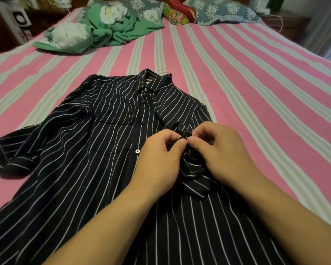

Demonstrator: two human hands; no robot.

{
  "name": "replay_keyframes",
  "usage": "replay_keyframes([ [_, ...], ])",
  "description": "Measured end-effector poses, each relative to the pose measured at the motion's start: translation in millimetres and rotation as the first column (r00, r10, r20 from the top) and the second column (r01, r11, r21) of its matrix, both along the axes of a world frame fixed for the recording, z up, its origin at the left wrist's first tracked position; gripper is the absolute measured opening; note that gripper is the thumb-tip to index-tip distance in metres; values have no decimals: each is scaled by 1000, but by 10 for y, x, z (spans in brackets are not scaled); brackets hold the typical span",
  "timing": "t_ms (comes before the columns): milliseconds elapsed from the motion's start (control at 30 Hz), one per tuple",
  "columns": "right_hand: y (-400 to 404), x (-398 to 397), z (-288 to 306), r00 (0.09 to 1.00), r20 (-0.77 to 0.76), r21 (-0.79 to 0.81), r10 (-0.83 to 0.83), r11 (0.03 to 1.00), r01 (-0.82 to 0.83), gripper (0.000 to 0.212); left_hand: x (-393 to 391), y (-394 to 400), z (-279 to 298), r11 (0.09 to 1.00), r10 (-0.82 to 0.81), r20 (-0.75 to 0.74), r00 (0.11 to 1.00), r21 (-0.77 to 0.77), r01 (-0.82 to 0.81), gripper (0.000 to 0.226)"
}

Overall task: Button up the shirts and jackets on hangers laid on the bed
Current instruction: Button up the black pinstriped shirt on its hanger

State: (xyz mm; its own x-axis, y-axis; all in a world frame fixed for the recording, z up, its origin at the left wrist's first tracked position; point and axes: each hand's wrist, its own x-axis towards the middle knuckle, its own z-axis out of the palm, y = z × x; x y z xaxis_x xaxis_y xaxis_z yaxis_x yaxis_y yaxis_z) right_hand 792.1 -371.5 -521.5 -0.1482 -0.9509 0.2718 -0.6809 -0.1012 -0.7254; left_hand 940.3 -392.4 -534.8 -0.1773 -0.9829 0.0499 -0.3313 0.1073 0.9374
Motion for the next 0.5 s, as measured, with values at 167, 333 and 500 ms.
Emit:
replay_keyframes([
  [167, 3, 62, 10, 988, 153, 14, 28, 999, -31, 15, 28, -44, 3, 997, 81, 28, 996, -24, -80, 15],
  [333, -6, -22, 6, 779, 625, 189, -44, 977, -96, 12, 65, -46, 27, 932, -38, -440, 897, 309, 191, 20],
  [500, 12, -25, 29, 801, 598, 153, 33, 976, -155, 19, 74, -63, 42, 904, -66, -480, 875, 343, 256, 22],
])
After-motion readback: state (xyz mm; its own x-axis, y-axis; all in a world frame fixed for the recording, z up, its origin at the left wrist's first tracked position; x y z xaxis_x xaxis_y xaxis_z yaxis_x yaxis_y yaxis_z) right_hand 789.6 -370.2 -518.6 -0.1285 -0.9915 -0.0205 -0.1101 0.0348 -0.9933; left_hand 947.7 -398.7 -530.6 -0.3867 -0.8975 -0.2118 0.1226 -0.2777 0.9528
